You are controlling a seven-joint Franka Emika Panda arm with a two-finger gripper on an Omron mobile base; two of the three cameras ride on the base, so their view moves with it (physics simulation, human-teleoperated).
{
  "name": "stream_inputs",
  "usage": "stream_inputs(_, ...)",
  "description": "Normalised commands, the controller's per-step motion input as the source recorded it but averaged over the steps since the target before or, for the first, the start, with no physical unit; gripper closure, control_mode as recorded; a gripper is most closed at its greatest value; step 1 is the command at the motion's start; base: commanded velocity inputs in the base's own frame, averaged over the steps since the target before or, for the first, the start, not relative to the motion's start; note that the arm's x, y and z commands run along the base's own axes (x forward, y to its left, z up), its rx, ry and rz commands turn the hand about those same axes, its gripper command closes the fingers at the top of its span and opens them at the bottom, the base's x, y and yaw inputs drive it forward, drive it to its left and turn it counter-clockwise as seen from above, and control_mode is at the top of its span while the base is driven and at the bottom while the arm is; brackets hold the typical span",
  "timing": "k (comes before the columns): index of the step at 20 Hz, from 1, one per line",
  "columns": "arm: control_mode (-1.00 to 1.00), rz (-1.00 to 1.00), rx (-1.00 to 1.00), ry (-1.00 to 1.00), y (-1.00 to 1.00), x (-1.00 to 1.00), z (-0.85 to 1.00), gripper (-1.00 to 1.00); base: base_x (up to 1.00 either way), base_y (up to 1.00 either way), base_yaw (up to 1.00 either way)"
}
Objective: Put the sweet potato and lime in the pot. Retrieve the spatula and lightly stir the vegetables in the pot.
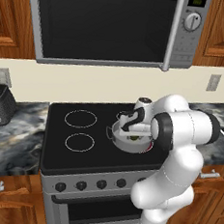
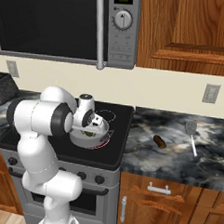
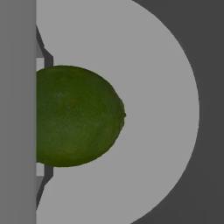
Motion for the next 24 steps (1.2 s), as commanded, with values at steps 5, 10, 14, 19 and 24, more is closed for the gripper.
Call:
stream_inputs(5, -1.0, 0.0, 0.0, 0.0, 0.0, 0.0, -0.01, 1.0, 0.0, 0.0, 0.0)
stream_inputs(10, -1.0, 0.0, 0.0, 0.0, 0.0, 0.0, 0.0, -1.0, 0.0, 0.0, 0.0)
stream_inputs(14, -1.0, 0.0, 0.0, 0.0, 0.0, 0.0, 0.01, -1.0, 0.0, 0.0, 0.0)
stream_inputs(19, -1.0, 0.0, 0.0, 0.01, 0.0, 0.0, 0.01, -1.0, 0.0, 0.0, 0.0)
stream_inputs(24, -1.0, 0.0, 0.0, 0.0, 0.0, 0.0, 0.14, -1.0, 0.0, 0.0, 0.0)
